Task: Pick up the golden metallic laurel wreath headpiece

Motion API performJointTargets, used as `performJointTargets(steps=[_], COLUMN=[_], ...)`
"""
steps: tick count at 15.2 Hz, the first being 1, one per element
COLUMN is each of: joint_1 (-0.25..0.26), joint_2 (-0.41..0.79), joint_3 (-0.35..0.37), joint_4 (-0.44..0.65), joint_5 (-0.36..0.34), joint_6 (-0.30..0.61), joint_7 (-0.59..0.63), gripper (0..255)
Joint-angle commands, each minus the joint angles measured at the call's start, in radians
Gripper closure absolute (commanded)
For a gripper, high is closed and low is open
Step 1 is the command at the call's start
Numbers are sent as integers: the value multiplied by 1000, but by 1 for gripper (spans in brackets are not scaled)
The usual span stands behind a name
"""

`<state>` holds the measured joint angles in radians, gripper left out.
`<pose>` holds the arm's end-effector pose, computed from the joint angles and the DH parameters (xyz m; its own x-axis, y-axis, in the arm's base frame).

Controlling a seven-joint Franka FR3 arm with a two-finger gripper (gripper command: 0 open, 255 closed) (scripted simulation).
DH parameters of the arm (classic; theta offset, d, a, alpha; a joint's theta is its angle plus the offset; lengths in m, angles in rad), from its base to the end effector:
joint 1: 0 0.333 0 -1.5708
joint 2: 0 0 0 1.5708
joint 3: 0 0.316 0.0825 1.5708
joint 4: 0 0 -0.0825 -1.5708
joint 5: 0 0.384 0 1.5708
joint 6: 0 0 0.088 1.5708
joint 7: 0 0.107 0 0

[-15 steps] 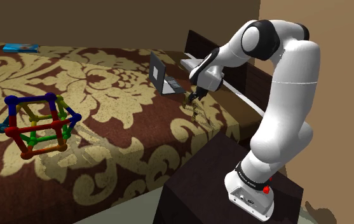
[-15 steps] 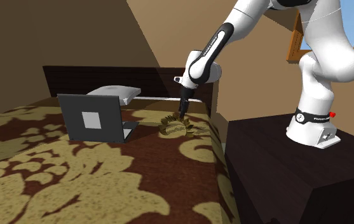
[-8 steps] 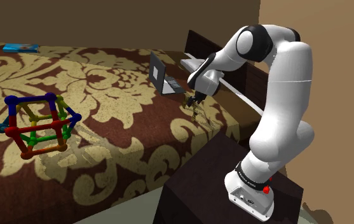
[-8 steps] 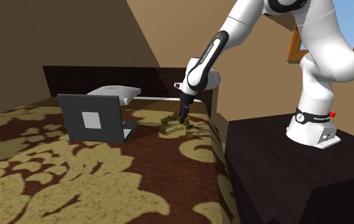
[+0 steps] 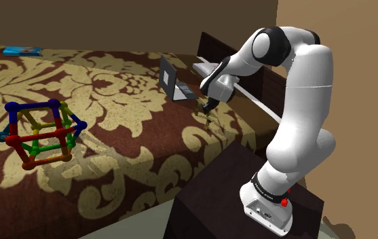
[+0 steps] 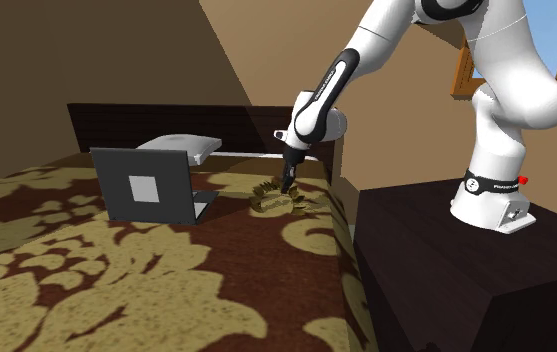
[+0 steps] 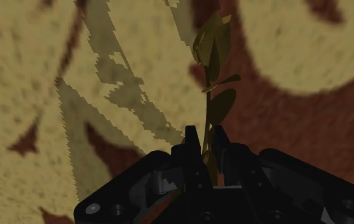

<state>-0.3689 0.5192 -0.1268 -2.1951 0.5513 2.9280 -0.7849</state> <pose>0.4798 -0.2985 0.1657 0.9470 -0.2035 0.2487 -0.2139 -0.9767 0.0154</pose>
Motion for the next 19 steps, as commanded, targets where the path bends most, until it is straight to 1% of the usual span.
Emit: performJointTargets(steps=[1,2,7,17,19], joint_1=[0,-2,37,106,106], joint_2=[0,0,-63,-184,-186], joint_3=[0,2,-47,-136,-137], joint_4=[0,-1,-21,-43,-43], joint_5=[0,1,-38,-139,-141], joint_6=[0,1,-47,-146,-148], joint_7=[0,-3,37,125,127], gripper=[255,255,255,255,255])
